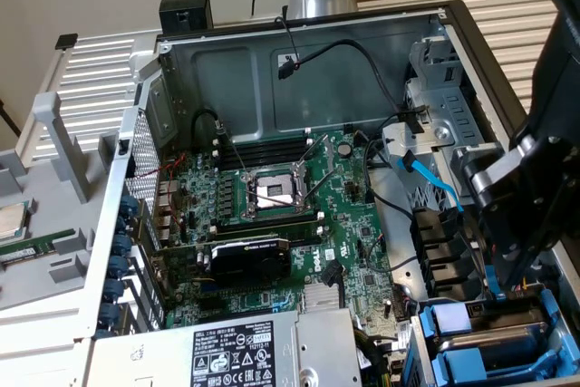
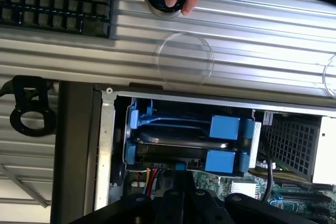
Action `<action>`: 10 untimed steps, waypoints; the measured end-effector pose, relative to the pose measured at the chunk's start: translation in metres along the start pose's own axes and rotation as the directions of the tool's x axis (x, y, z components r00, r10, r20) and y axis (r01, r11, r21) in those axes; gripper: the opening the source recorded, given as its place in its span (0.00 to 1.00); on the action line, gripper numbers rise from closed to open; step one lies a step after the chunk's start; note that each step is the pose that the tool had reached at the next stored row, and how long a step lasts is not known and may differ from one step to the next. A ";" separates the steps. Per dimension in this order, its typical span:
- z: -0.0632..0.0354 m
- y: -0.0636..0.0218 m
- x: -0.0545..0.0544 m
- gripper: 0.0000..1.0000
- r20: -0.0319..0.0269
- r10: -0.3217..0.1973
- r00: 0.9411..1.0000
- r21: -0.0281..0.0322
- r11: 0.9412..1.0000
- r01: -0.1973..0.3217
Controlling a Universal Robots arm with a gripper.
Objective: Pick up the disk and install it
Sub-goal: 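Insert the second disk wire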
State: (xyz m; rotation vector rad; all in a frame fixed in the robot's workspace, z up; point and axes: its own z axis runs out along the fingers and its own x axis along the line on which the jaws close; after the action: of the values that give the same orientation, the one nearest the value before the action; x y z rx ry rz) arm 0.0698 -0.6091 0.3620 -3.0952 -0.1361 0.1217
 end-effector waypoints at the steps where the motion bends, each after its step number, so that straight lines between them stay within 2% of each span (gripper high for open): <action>1: 0.0003 0.0000 0.000 0.11 0.000 0.000 1.000 0.000 1.000 0.000; 10: 0.0060 0.0004 0.000 0.11 0.000 0.000 1.000 0.000 1.000 0.000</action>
State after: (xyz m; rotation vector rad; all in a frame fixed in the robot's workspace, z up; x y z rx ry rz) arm 0.0698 -0.6093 0.3561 -3.0951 -0.1358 0.1216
